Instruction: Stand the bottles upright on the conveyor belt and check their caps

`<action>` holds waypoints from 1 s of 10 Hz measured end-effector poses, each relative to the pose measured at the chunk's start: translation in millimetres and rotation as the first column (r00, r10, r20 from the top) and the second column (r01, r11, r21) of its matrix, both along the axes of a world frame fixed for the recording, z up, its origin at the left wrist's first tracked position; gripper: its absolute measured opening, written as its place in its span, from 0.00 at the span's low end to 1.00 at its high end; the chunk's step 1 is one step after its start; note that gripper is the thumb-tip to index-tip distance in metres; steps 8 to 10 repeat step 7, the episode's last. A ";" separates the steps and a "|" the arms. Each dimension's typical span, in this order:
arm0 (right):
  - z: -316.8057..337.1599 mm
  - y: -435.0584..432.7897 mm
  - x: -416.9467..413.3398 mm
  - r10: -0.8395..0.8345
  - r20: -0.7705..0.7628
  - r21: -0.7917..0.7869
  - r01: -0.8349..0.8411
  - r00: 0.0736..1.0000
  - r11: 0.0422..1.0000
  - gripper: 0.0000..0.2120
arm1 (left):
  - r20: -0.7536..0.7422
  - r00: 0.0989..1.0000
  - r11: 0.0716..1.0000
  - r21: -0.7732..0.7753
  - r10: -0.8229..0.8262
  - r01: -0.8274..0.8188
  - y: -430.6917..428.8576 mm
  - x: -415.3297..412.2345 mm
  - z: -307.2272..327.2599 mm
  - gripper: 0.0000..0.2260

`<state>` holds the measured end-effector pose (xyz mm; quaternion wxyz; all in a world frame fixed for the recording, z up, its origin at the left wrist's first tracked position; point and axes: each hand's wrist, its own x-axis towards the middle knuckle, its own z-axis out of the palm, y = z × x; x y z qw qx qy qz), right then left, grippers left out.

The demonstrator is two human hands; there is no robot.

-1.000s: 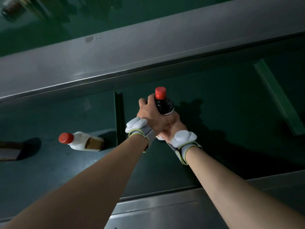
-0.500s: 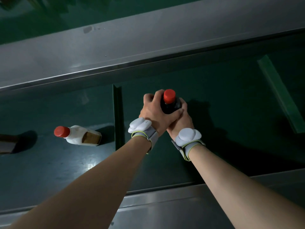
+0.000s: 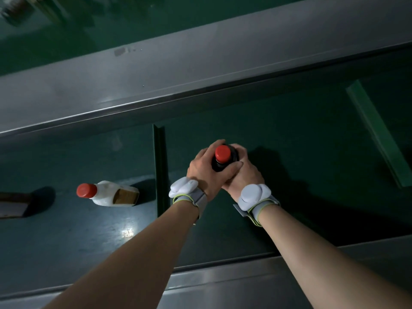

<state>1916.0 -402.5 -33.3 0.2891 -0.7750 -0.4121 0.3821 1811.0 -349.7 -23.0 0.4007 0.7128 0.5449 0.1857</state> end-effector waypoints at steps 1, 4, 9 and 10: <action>0.8 -0.3 -0.7 0.011 0.032 -0.029 -0.010 0.999 1.000 0.35 | 0.020 1.000 1.000 -0.023 0.015 -0.015 -0.3 -0.1 -1.3 0.28; 17.6 4.9 3.4 0.118 0.108 -0.269 -0.085 0.987 0.959 0.34 | -0.233 0.967 0.976 -0.212 -0.099 0.049 7.2 -0.9 34.8 0.35; 64.9 -17.8 -7.1 0.205 0.115 -0.364 -0.150 0.972 0.919 0.18 | -0.571 0.775 0.957 -0.244 -0.271 0.156 7.6 -33.7 121.0 0.32; 64.9 -17.8 -7.1 0.205 0.115 -0.364 -0.150 0.972 0.919 0.18 | -0.571 0.775 0.957 -0.244 -0.271 0.156 7.6 -33.7 121.0 0.32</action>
